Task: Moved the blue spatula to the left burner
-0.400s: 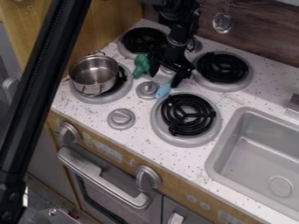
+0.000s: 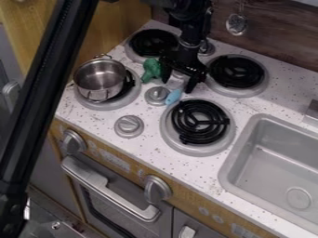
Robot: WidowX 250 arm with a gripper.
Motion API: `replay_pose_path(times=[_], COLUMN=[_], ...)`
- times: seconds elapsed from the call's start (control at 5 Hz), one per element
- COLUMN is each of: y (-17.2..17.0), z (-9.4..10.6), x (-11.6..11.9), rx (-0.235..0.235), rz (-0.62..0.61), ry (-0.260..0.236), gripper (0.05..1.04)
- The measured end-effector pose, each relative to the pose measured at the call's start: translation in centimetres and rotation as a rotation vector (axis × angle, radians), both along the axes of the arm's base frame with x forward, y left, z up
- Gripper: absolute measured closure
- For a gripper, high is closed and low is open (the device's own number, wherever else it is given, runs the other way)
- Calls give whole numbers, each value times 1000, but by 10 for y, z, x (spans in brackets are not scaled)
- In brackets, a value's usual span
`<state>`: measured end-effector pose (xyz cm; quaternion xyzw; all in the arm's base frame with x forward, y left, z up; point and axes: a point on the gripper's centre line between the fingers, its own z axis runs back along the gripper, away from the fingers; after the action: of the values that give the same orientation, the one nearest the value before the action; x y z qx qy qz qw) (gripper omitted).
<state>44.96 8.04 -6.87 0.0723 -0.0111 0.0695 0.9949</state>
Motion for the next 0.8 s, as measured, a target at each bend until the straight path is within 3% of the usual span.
replay_pose_path(times=[0.4,0.6,0.8], y=[2,5,4], z=[-2,-8,-10], x=[5,4,2], rx=[-81,-33,-21], rz=[49,26,16], ry=[36,102,122], gripper=[154,432,721])
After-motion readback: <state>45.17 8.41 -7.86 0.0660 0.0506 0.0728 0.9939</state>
